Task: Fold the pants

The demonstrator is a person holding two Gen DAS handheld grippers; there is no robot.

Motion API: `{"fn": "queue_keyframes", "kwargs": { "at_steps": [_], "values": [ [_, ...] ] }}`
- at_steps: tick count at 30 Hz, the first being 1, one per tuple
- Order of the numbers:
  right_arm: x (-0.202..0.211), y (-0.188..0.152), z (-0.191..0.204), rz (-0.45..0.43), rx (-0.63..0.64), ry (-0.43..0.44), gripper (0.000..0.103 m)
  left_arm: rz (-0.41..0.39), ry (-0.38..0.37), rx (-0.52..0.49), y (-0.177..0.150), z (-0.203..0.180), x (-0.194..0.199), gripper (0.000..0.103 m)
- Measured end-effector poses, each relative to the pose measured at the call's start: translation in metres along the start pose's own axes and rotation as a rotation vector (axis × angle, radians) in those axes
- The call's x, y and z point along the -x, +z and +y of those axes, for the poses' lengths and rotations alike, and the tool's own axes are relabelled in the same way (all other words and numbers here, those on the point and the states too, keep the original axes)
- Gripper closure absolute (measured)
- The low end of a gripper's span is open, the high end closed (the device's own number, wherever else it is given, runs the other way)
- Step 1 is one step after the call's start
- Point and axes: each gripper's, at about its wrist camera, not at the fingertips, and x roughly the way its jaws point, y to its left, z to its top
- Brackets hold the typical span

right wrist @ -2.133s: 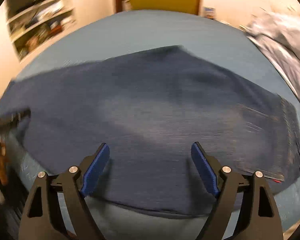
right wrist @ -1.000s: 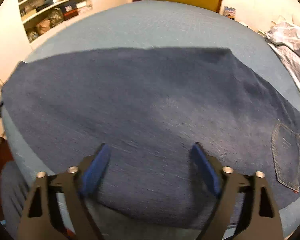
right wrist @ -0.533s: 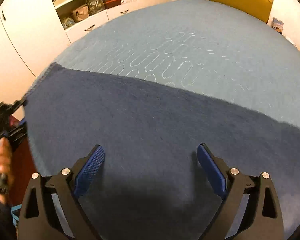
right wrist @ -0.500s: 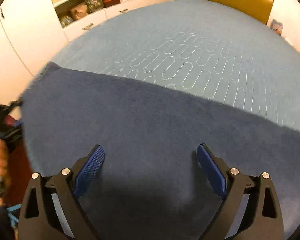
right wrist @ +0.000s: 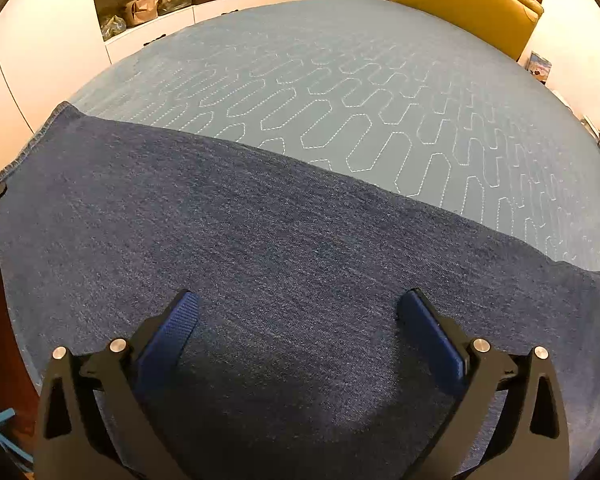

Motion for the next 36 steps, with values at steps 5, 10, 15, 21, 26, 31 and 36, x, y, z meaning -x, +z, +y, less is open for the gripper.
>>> {"fn": "queue_keyframes", "kwargs": {
  "at_steps": [5, 10, 15, 21, 26, 31, 36],
  "values": [
    [0.009, 0.007, -0.018, 0.013, -0.071, 0.056, 0.005, -0.045, 0.138, -0.174, -0.01, -0.047, 0.007, 0.084],
    [0.021, -0.006, -0.067, 0.039, -0.257, 0.165, 0.005, -0.1, 0.378, -0.487, -0.041, -0.125, 0.002, 0.084],
    [0.038, -0.024, -0.125, 0.049, -0.418, 0.326, 0.005, -0.163, 0.538, -0.916, -0.118, -0.223, -0.017, 0.084],
    [0.08, -0.057, -0.214, -0.035, -0.643, 0.443, 0.005, -0.158, 0.574, -1.416, -0.28, -0.282, -0.073, 0.084],
    [0.099, -0.099, -0.266, -0.026, -0.712, 0.397, 0.005, -0.029, 0.534, -1.758, -0.437, -0.228, -0.122, 0.084],
    [0.1, -0.117, -0.28, 0.005, -0.719, 0.396, 0.005, 0.03, 0.627, -1.91, -0.491, -0.17, -0.15, 0.074],
    [0.099, -0.117, -0.283, 0.014, -0.732, 0.451, 0.005, -0.067, 0.66, -1.966, -0.489, -0.161, -0.148, 0.039]
  ]
}}
